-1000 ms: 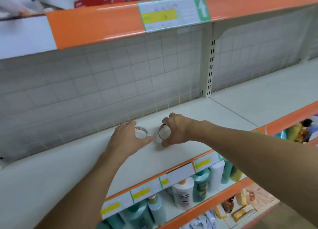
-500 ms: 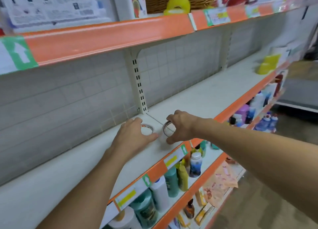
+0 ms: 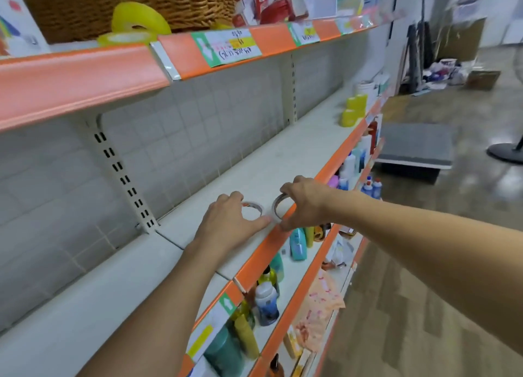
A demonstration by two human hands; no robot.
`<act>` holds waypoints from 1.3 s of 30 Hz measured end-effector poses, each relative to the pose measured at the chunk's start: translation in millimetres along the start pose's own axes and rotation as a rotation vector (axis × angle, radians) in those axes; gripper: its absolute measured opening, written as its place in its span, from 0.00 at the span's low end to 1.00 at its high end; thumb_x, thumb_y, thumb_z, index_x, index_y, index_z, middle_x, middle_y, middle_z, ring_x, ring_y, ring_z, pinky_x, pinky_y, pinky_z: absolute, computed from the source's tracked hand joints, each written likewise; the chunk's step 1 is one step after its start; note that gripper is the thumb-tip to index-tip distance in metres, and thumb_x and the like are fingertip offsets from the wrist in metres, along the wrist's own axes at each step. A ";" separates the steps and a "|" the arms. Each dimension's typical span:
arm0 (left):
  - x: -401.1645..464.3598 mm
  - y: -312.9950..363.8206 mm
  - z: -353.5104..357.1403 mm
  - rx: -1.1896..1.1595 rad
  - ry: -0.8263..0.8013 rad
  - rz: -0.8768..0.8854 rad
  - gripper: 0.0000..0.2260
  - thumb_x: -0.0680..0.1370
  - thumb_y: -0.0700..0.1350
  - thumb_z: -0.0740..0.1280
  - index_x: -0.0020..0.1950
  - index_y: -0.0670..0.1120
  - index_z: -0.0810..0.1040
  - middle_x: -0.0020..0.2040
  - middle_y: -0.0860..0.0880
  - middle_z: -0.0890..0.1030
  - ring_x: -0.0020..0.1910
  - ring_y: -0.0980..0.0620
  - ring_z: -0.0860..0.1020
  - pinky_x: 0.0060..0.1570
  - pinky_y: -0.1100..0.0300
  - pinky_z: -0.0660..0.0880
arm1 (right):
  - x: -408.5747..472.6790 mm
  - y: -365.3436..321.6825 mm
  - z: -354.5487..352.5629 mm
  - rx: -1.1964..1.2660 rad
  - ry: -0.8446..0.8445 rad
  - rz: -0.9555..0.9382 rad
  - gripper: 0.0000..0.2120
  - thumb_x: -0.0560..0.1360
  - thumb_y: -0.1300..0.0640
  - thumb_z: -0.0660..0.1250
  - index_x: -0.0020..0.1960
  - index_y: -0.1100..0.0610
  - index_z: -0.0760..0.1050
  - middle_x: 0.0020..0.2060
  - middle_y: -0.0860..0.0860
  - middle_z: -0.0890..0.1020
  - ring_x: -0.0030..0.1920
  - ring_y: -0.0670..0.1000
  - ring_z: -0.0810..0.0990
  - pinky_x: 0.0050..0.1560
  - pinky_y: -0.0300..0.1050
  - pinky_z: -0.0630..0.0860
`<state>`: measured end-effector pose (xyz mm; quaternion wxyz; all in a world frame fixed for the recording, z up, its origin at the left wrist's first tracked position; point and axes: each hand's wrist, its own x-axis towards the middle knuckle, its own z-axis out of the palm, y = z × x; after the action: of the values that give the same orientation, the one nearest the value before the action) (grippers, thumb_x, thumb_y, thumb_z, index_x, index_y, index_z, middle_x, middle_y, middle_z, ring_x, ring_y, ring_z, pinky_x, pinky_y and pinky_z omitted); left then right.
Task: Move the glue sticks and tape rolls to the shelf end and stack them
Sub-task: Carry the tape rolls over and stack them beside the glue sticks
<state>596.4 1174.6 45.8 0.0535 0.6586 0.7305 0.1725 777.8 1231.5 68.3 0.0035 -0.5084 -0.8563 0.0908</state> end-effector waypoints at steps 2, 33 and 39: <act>20.3 7.0 4.2 -0.006 0.000 0.028 0.36 0.69 0.71 0.66 0.68 0.48 0.71 0.63 0.47 0.74 0.62 0.47 0.73 0.57 0.53 0.73 | 11.5 13.1 -2.7 0.013 0.007 0.031 0.40 0.68 0.35 0.72 0.71 0.57 0.67 0.61 0.57 0.71 0.60 0.58 0.74 0.59 0.52 0.75; 356.0 264.6 140.9 -0.101 -0.071 0.345 0.33 0.68 0.68 0.70 0.64 0.46 0.73 0.60 0.44 0.76 0.61 0.44 0.74 0.58 0.53 0.72 | 157.8 382.5 -75.0 0.043 0.131 0.337 0.39 0.66 0.38 0.75 0.69 0.57 0.68 0.59 0.58 0.73 0.60 0.59 0.74 0.61 0.51 0.74; 420.9 353.3 162.7 -0.126 -0.026 0.324 0.29 0.69 0.66 0.70 0.60 0.46 0.74 0.58 0.44 0.76 0.59 0.43 0.75 0.55 0.54 0.71 | 182.6 487.6 -112.4 0.030 0.142 0.302 0.38 0.66 0.39 0.76 0.70 0.55 0.69 0.58 0.57 0.73 0.59 0.59 0.75 0.59 0.49 0.74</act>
<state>926.2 1642.7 70.4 0.0755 0.7654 0.6017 0.2156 1124.9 1635.2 85.6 0.0580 -0.6365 -0.7662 0.0667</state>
